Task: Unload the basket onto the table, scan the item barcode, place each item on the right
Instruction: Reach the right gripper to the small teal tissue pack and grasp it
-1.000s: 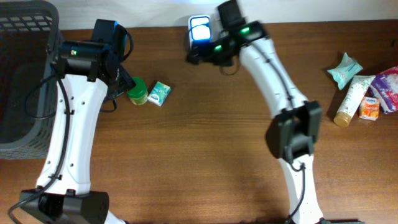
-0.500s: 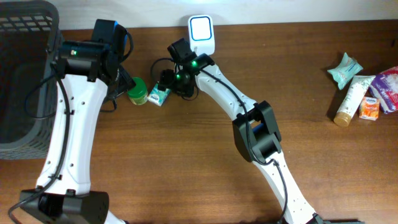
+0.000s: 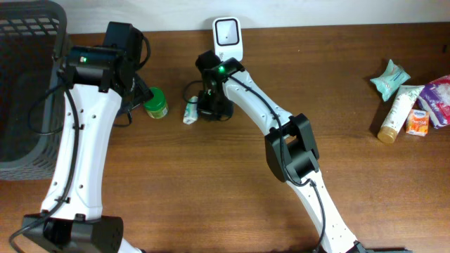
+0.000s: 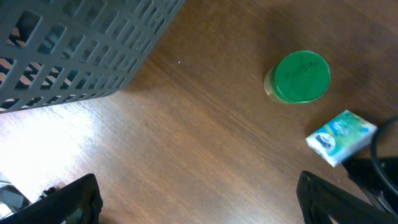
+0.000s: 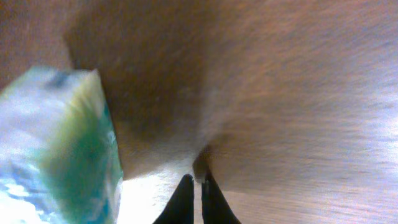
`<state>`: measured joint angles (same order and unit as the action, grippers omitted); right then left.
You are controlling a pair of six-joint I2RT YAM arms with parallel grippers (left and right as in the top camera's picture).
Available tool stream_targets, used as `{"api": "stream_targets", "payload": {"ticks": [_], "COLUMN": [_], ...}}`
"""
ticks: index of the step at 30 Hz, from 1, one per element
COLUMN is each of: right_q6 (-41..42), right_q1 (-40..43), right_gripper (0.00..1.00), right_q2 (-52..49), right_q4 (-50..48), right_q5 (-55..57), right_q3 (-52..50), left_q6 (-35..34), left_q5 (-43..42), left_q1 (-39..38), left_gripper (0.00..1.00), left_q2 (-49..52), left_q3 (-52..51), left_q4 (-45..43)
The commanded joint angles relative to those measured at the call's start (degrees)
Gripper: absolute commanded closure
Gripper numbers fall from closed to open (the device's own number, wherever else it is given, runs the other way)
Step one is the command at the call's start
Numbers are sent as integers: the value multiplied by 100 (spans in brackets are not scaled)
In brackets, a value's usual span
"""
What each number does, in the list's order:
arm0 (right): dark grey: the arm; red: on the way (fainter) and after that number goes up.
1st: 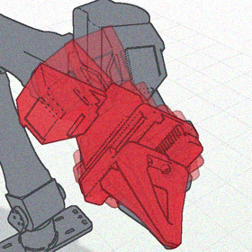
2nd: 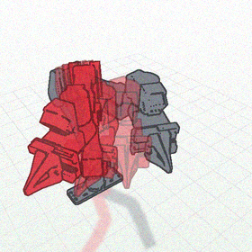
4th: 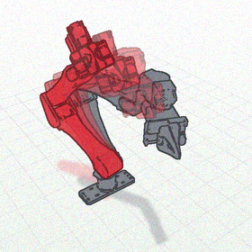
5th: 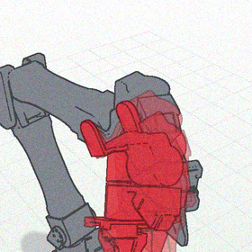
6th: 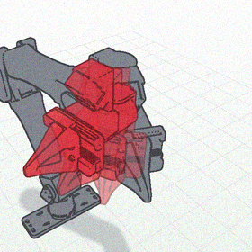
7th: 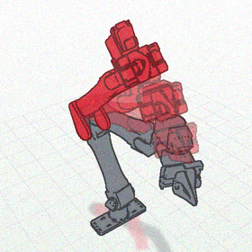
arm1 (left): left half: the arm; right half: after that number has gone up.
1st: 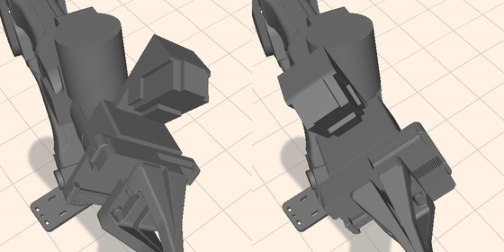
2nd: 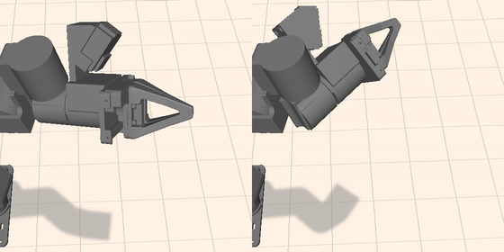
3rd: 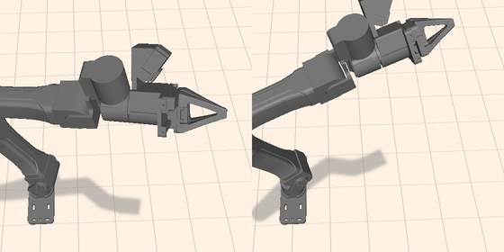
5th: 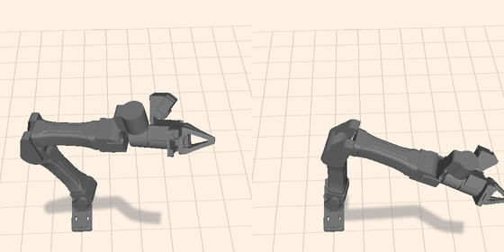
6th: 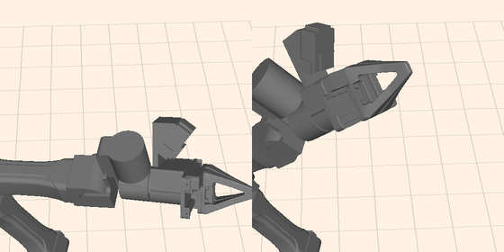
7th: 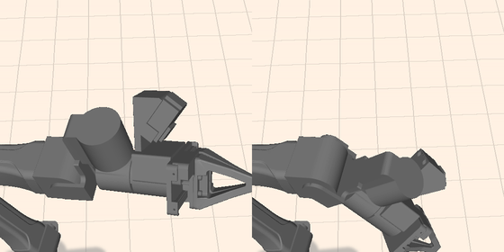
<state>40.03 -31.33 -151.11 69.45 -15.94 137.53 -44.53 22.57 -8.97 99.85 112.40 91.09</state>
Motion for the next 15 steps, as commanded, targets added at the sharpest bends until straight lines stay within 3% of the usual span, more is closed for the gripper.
{"api": "stream_targets", "payload": {"ticks": [1, 6, 7, 8, 9, 10, 12, 15], "right_q6": [-83, -424, -629, -898, -1016, -1021, -785, -391], "right_q1": [39, 42, 42, 39, 39, 39, 22, 24], "right_gripper": [96, 95, 91, 79, 59, 20, 8, 9], "right_q2": [420, 741, 798, 809, 809, 802, 761, 614], "right_q4": [1078, 1335, 1263, 1139, 1051, 846, 535, 267], "right_q5": [1432, 1445, 1338, 1145, 1008, 861, 844, 837], "right_q3": [83, 186, 267, 341, 376, 365, 264, 212], "left_q6": [72, 72, 70, 72, 72, 72, 70, 72], "left_q5": [63, 63, 63, 61, 63, 63, 61, 61], "left_q1": [4, 4, 4, 9, 15, 15, 4, 4], "left_gripper": [1, 1, 1, 1, 1, 1, 1, 1], "left_q2": [-17, -17, -17, -17, -17, -17, -17, -17], "left_q3": [4, 4, 4, 4, 4, 4, 4, 4], "left_q4": [9, 9, 9, 9, 9, 9, 9, 9]}}
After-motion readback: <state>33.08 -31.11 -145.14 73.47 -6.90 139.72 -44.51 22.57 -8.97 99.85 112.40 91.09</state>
